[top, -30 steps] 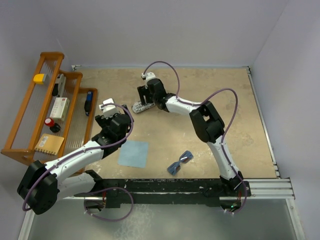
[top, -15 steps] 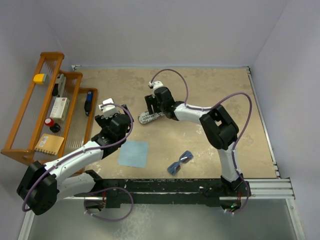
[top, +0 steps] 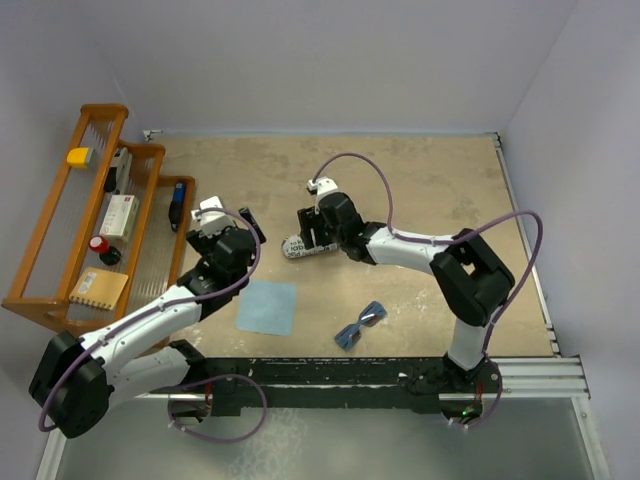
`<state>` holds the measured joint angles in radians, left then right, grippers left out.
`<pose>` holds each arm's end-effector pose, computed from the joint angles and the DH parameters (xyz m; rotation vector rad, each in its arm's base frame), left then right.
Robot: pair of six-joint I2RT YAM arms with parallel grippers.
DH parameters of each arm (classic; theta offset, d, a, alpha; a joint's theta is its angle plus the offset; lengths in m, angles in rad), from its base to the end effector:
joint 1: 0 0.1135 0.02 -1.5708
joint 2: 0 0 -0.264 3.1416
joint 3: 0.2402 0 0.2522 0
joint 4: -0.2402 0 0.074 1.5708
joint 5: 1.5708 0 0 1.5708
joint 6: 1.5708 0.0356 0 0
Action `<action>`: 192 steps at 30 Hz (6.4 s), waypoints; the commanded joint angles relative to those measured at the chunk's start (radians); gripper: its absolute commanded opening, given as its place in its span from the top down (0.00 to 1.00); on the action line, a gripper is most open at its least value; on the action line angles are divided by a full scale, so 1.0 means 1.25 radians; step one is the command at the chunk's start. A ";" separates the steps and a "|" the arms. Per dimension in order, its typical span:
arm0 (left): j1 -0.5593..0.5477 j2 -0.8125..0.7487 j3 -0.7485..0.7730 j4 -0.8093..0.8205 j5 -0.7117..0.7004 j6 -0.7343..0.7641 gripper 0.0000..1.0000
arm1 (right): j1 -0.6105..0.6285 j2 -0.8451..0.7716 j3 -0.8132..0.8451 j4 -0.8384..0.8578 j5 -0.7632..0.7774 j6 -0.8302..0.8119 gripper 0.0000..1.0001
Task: Organize the sunglasses
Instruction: Move the sunglasses case to the center of the board, then adjust the sunglasses case at the center of the board, then pick up the sunglasses case at the center of the board.
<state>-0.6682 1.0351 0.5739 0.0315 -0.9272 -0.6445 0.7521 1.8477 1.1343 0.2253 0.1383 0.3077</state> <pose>0.1888 -0.1127 0.2455 -0.5364 1.7428 0.0077 0.3051 0.2787 0.2013 -0.3760 2.0597 0.5107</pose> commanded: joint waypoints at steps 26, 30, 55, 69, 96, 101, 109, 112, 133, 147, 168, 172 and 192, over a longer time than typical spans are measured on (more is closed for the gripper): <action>0.003 -0.112 -0.040 -0.066 -0.065 -0.088 0.11 | 0.171 -0.038 -0.036 -0.066 -0.137 -0.041 0.92; 0.002 -0.119 -0.040 -0.073 -0.061 -0.085 0.11 | 0.173 0.000 -0.013 -0.049 -0.137 -0.033 0.95; 0.002 -0.118 -0.052 -0.068 -0.058 -0.074 0.10 | 0.121 0.122 0.120 -0.061 -0.069 -0.006 0.96; 0.002 -0.114 -0.053 -0.068 -0.053 -0.076 0.10 | 0.033 0.164 0.172 -0.069 -0.053 -0.023 0.96; 0.002 -0.080 -0.071 -0.012 -0.038 -0.062 0.08 | -0.001 0.136 0.355 -0.281 -0.107 -0.060 0.79; 0.002 -0.083 -0.090 0.008 -0.036 -0.062 0.07 | -0.001 0.099 0.397 -0.378 -0.077 -0.101 0.56; 0.002 -0.081 -0.107 0.031 -0.013 -0.069 0.06 | -0.002 0.115 0.464 -0.523 -0.020 -0.184 0.41; 0.002 -0.086 -0.117 0.034 -0.008 -0.077 0.06 | -0.002 0.144 0.498 -0.578 0.015 -0.210 0.36; 0.003 -0.117 -0.153 0.053 0.017 -0.086 0.06 | -0.031 0.210 0.505 -0.671 -0.024 -0.284 0.17; 0.002 -0.115 -0.171 0.066 0.019 -0.087 0.06 | -0.035 0.281 0.566 -0.695 -0.039 -0.278 0.08; 0.003 -0.099 -0.172 0.079 0.026 -0.084 0.06 | -0.050 0.355 0.684 -0.787 -0.071 -0.285 0.09; 0.002 -0.093 -0.171 0.084 0.031 -0.087 0.06 | -0.052 0.354 0.674 -0.778 -0.071 -0.285 0.09; 0.002 -0.104 -0.175 0.077 0.025 -0.079 0.06 | -0.070 0.407 0.703 -0.789 -0.097 -0.278 0.14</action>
<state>-0.6682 0.9165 0.3611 0.0895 -0.8921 -0.7410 0.6670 2.3367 1.9690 -0.7284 0.0372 -0.0368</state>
